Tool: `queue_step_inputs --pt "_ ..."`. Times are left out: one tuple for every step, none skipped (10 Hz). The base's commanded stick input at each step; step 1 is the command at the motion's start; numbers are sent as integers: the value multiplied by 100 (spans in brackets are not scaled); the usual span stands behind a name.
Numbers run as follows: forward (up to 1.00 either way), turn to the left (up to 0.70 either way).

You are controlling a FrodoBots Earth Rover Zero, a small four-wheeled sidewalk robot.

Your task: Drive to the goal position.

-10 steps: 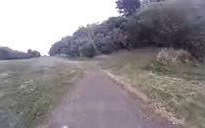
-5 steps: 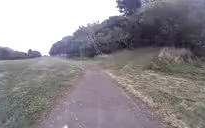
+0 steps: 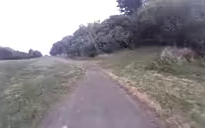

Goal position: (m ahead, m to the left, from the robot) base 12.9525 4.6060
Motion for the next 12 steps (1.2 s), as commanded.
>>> queue_step_inputs --pt "45 0" --pt "45 0" --pt "45 0" --pt "45 0" --pt "45 0" --pt "45 6" --pt "45 13" --pt "45 27" --pt "45 27" --pt "45 27" --pt "45 27" --pt "45 27"
